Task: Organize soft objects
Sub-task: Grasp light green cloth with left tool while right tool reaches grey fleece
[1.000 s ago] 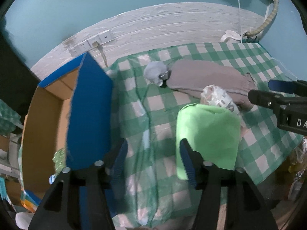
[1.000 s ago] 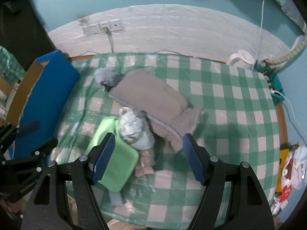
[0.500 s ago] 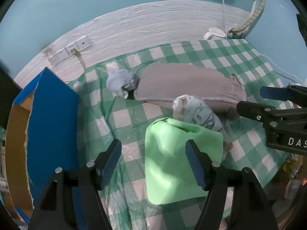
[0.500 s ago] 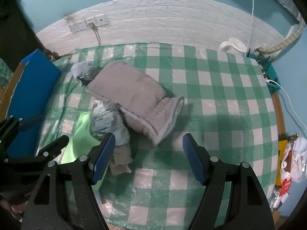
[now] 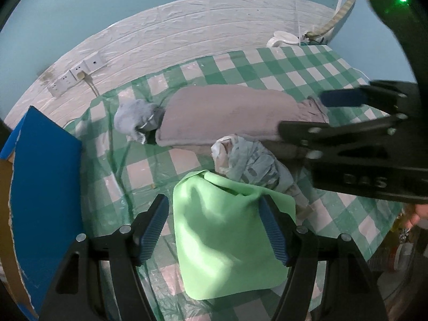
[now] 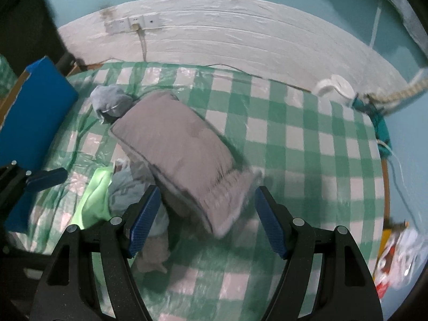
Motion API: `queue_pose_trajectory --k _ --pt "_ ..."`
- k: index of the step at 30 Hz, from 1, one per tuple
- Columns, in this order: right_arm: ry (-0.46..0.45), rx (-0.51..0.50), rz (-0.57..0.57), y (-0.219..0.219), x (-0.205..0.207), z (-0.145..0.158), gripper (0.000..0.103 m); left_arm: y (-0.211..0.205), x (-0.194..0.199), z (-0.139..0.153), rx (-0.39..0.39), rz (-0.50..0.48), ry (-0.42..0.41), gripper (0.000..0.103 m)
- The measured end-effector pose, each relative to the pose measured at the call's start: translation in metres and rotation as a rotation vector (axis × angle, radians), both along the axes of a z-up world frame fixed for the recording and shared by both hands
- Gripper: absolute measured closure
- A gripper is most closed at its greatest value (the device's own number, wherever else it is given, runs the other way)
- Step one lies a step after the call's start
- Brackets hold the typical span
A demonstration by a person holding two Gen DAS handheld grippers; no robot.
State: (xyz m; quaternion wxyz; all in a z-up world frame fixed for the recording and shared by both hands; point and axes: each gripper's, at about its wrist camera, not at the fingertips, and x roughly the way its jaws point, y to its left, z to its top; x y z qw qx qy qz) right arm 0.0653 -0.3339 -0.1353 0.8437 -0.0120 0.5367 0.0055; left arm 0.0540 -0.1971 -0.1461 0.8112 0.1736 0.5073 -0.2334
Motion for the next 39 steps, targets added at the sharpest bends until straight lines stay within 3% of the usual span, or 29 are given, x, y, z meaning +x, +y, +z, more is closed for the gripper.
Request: queue_pose_trajectory --k 4,7,9,13,20,29,39 --pt "0.012 -0.028 0.044 0.005 0.013 -0.013 0.028 0.001 0.002 -0.003 -0.018 -0.005 0.036 0.078" --pt "0.025 -0.037 0.057 0.007 0.017 -0.020 0.028 0.007 0.005 -0.002 -0.034 0.016 0.045 0.092" --pt "0.033 -0.039 0.064 0.007 0.017 -0.024 0.030 0.012 0.007 -0.003 -0.038 0.023 0.051 0.095" --pt "0.067 -0.056 0.076 0.011 0.016 -0.030 0.062 0.025 0.012 -0.003 -0.044 0.063 0.060 0.097" --pt "0.083 -0.072 0.063 0.015 0.010 -0.025 0.087 0.052 0.015 0.003 -0.060 0.122 0.076 0.098" --pt "0.120 -0.047 0.035 0.014 -0.004 -0.022 0.087 0.084 0.013 0.005 -0.033 0.183 0.076 0.098" --pt "0.171 -0.052 0.024 0.018 -0.016 -0.020 0.082 0.109 0.006 -0.013 0.114 0.202 0.079 0.098"
